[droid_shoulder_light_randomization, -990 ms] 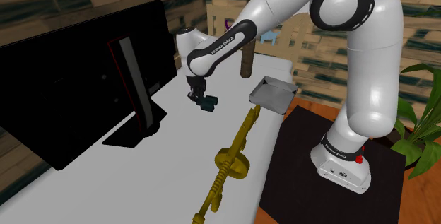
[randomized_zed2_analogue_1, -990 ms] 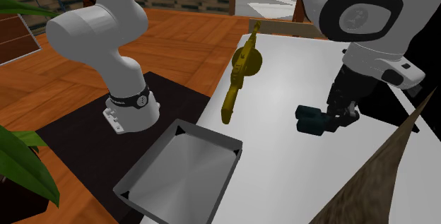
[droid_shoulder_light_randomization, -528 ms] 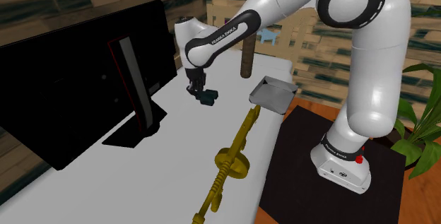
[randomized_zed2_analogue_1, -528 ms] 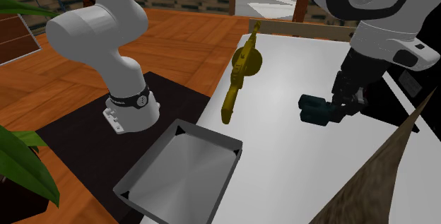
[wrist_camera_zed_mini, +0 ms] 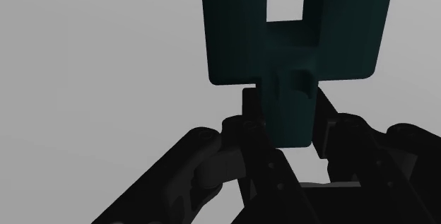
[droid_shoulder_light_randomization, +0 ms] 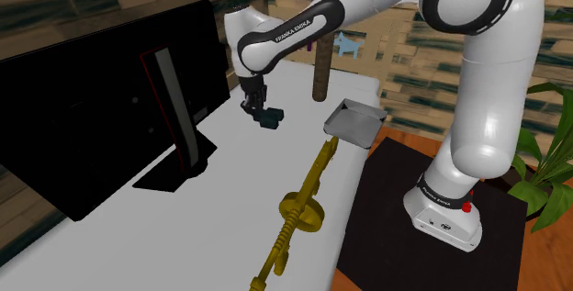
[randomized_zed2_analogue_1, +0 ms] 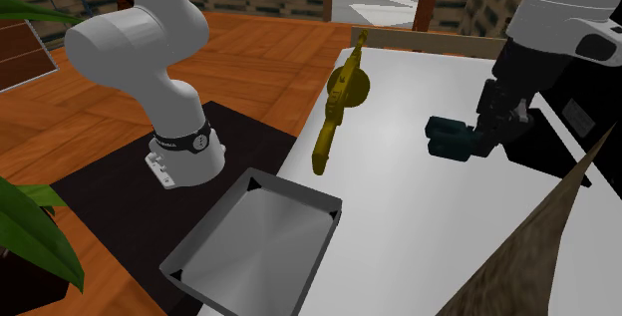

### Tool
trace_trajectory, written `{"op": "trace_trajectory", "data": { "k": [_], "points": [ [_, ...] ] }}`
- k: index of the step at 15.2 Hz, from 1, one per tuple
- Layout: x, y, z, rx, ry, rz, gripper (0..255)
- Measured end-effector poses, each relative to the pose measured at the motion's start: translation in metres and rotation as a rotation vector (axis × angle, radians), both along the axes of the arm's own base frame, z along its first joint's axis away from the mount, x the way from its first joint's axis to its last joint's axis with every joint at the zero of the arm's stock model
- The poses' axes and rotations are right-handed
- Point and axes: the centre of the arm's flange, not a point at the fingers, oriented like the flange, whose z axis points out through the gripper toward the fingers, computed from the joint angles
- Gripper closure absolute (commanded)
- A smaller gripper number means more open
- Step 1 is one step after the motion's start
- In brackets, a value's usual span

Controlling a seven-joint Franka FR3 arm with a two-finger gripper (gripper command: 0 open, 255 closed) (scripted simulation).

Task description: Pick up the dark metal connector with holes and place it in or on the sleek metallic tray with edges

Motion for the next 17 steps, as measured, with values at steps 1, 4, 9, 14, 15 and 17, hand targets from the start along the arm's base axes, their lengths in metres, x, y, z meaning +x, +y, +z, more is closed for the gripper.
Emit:
{"op": "trace_trajectory", "data": {
  "k": [1,4,9,14,15,17],
  "points": [
    [0.001,0.0,0.005,0.0,0.0,0.0,255],
    [-0.003,-0.005,0.018,0.0,0.0,0.0,255],
    [-0.038,-0.053,0.024,-0.001,0.0,-0.001,255],
    [-0.075,-0.108,0.021,0.0,0.001,-0.001,255],
    [-0.081,-0.116,0.02,-0.001,0.0,-0.001,255],
    [-0.096,-0.141,0.021,-0.001,0.0,-0.001,255]
  ]
}}
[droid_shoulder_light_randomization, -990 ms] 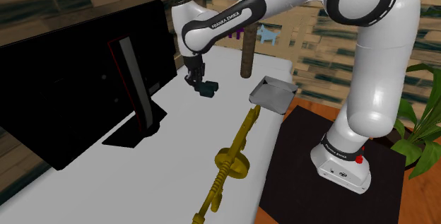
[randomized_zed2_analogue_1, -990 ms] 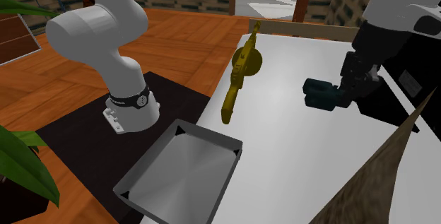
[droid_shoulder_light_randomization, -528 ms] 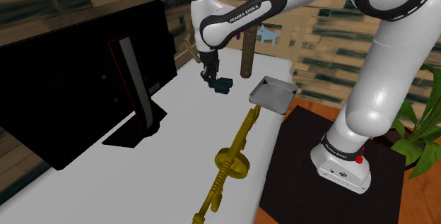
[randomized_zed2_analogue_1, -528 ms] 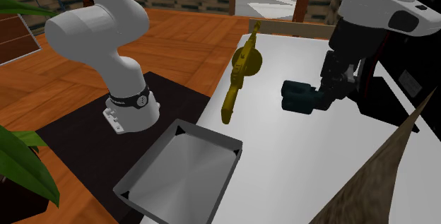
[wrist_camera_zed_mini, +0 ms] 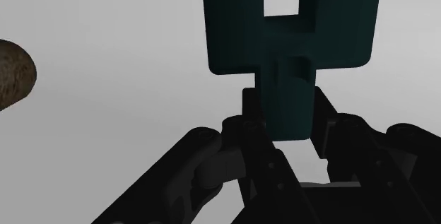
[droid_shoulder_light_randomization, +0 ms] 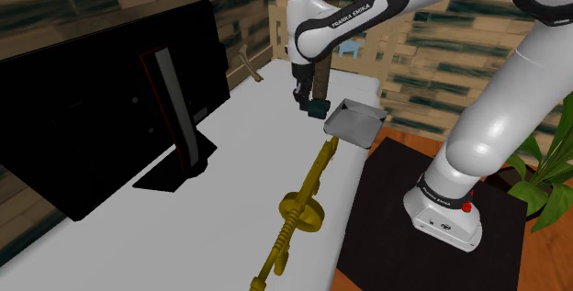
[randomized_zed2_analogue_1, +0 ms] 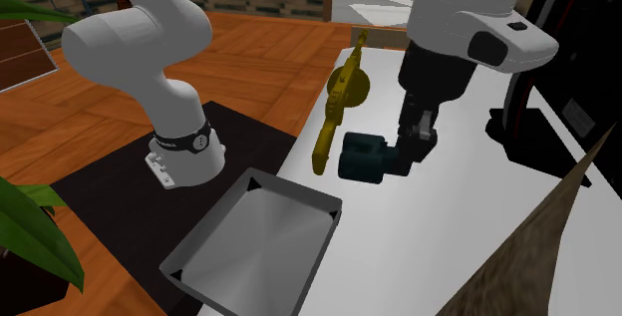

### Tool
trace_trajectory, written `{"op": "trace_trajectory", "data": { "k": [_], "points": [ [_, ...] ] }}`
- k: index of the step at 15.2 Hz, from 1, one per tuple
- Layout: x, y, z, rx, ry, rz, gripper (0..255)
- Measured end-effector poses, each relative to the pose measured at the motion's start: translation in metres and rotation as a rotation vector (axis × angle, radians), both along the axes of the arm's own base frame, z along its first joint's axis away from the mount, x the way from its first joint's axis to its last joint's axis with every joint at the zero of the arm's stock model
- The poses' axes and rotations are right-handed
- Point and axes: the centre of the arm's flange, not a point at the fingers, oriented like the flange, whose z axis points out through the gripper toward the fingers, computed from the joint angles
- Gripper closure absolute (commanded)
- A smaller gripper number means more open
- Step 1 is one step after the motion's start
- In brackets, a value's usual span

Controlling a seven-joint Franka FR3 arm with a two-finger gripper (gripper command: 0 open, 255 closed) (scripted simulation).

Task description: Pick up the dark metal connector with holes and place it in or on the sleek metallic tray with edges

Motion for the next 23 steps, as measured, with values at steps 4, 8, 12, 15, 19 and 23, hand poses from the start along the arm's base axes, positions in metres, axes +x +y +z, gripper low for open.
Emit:
{"op": "trace_trajectory", "data": {
  "k": [4,8,12,15,19,23],
  "points": [
    [-0.03,-0.046,-0.002,0.0,0.001,-0.001,255],
    [-0.058,-0.089,0.001,0.0,0.0,0.0,255],
    [-0.085,-0.134,0.001,0.0,0.0,-0.001,255],
    [-0.104,-0.158,-0.002,0.0,0.0,0.0,255],
    [-0.108,-0.162,-0.021,0.0,0.001,0.001,255],
    [-0.108,-0.162,-0.042,0.001,0.001,0.001,255]
  ]
}}
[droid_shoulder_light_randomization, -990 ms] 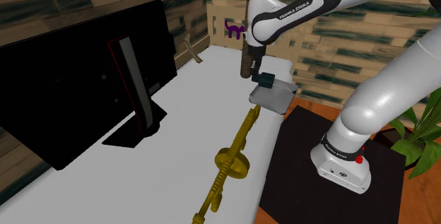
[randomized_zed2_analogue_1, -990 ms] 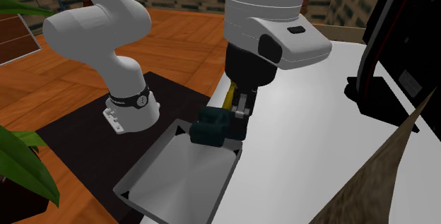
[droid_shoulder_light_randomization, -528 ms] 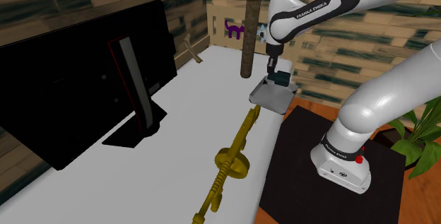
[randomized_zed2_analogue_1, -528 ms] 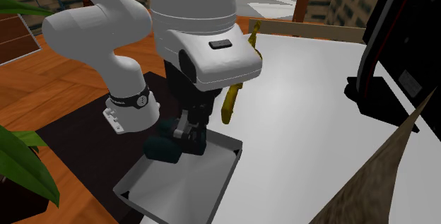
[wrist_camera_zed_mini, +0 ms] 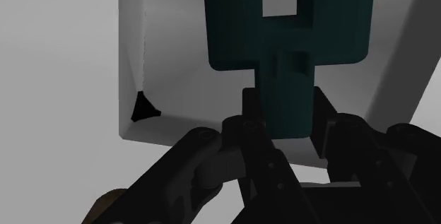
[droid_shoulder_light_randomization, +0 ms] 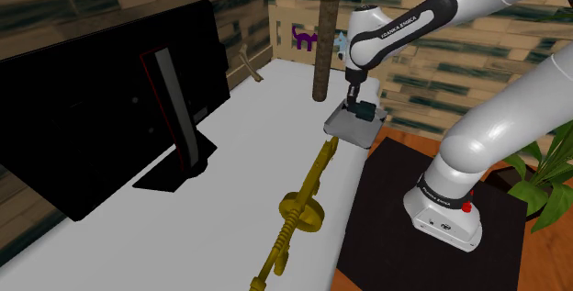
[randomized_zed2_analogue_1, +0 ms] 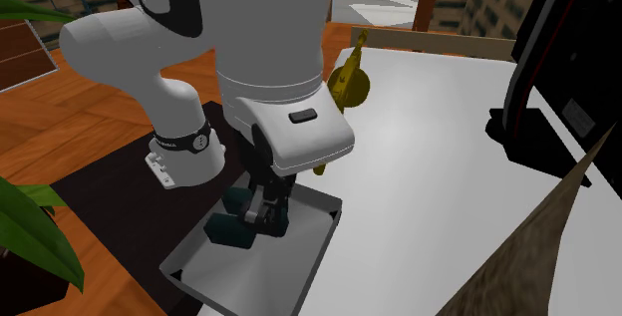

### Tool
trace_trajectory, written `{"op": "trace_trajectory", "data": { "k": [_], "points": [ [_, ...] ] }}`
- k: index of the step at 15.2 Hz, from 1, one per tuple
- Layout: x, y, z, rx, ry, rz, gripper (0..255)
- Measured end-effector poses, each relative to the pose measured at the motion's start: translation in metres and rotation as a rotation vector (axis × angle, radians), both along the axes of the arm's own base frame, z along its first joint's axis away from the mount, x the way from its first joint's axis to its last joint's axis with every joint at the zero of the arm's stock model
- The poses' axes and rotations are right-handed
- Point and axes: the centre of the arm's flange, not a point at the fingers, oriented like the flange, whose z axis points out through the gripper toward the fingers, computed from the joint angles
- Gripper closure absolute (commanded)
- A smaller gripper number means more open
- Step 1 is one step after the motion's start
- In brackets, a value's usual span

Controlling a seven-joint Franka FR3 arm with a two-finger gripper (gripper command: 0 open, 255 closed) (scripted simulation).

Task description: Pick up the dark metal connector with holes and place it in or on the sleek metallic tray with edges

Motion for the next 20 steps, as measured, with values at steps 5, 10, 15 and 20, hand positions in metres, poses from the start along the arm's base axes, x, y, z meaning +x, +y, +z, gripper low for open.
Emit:
{"op": "trace_trajectory", "data": {
  "k": [5,10,15,20],
  "points": [
    [-0.001,0.001,-0.026,0.0,0.0,0.0,255],
    [0.0,0.001,-0.028,0.0,0.0,0.0,255],
    [0.0,0.001,-0.028,0.0,-0.001,0.0,0],
    [0.0,0.001,-0.011,0.0,-0.002,0.0,0]
  ]
}}
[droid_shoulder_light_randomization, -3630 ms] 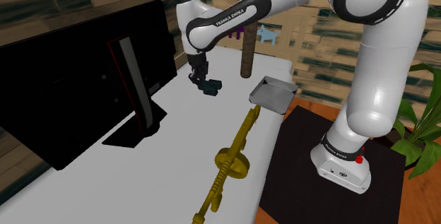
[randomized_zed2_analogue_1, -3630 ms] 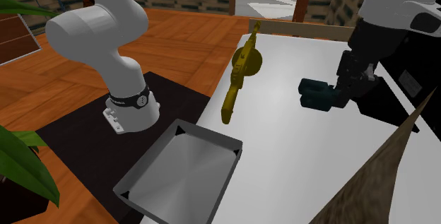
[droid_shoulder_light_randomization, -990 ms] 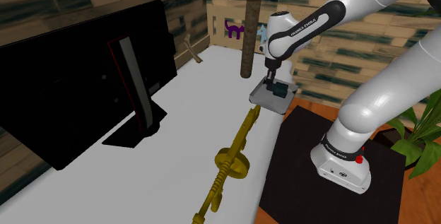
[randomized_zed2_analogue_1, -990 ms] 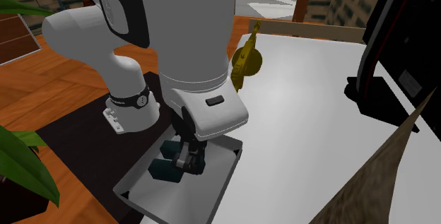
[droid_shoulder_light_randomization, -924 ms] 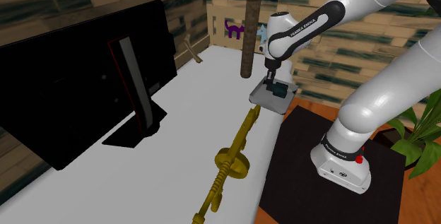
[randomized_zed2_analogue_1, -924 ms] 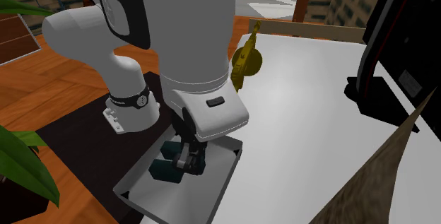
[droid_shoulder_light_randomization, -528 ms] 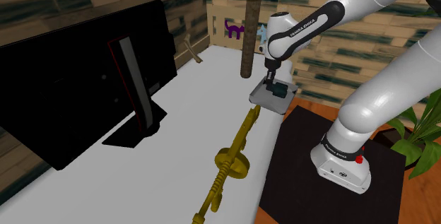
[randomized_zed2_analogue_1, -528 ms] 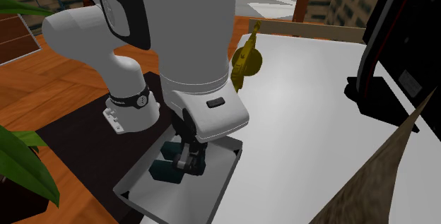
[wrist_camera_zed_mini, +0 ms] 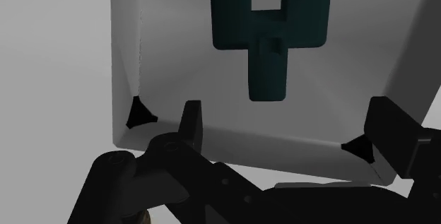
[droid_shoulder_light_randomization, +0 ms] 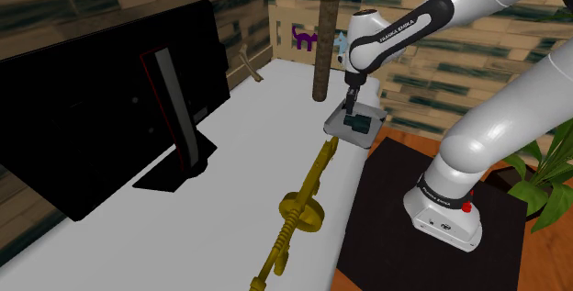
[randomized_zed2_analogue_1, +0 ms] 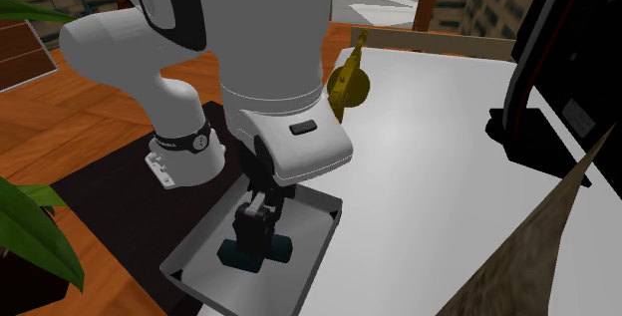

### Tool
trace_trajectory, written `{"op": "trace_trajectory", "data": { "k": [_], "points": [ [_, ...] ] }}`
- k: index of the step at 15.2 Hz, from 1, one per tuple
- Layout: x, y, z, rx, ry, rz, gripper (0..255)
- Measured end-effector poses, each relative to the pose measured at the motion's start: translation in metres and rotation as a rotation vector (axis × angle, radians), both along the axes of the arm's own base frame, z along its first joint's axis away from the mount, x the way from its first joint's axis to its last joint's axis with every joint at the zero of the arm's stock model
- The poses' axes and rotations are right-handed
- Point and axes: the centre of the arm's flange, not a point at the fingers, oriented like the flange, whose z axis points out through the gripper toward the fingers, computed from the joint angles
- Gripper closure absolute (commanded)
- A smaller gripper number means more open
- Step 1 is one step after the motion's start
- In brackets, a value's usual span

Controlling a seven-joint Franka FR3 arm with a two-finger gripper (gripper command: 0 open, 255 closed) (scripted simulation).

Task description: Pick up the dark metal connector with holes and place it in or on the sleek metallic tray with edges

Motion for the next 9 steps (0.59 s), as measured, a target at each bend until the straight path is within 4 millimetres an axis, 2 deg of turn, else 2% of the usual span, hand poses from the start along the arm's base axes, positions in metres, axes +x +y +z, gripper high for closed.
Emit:
{"op": "trace_trajectory", "data": {
  "k": [3,9],
  "points": [
    [0.003,0.003,0.028,0.0,0.0,0.0,0],
    [0.003,0.002,0.033,0.0,0.001,0.0,0]
  ]
}}
